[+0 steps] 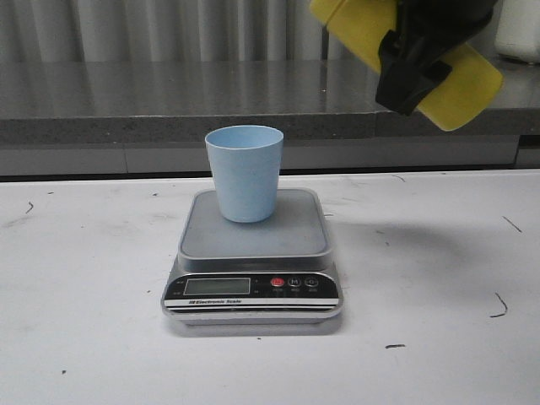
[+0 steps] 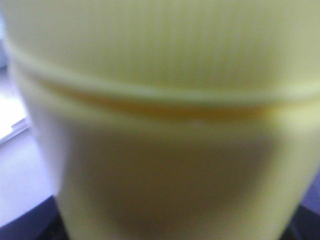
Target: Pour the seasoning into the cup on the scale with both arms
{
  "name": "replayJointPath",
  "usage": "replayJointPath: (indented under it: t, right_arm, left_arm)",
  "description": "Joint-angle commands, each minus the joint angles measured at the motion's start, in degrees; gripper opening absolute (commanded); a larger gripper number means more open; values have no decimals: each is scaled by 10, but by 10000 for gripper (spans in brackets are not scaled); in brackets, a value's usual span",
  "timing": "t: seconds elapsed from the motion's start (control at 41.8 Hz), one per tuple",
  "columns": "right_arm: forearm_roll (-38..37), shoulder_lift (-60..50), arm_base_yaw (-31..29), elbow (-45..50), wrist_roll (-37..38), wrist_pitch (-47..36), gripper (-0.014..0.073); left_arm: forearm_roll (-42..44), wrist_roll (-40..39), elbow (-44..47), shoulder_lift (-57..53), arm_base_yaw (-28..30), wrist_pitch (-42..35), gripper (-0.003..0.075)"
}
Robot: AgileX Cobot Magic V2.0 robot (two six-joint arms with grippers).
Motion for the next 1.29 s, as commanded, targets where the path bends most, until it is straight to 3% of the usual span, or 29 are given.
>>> replayJointPath:
  t: [0.0, 0.239, 0.598, 0.932, 1.123, 1.267]
  right_arm:
    - [-134, 1, 32, -47, 42, 33, 360]
    - [-390, 52, 101, -63, 73, 128, 360]
    - [-587, 77, 112, -63, 33, 139, 360]
    - [-621, 77, 112, -63, -64, 128, 360]
    - [-619, 77, 112, -63, -56, 128, 360]
    - [-578, 77, 111, -63, 29, 131, 360]
  left_arm:
    - [-1, -8, -13, 3, 2, -42, 364]
    - [-1, -8, -13, 3, 2, -42, 364]
    - [-1, -8, -13, 3, 2, -42, 364]
    - [-1, -8, -13, 3, 2, -42, 364]
    - [-1, -8, -13, 3, 2, -42, 364]
    - [-1, -8, -13, 3, 2, -42, 364]
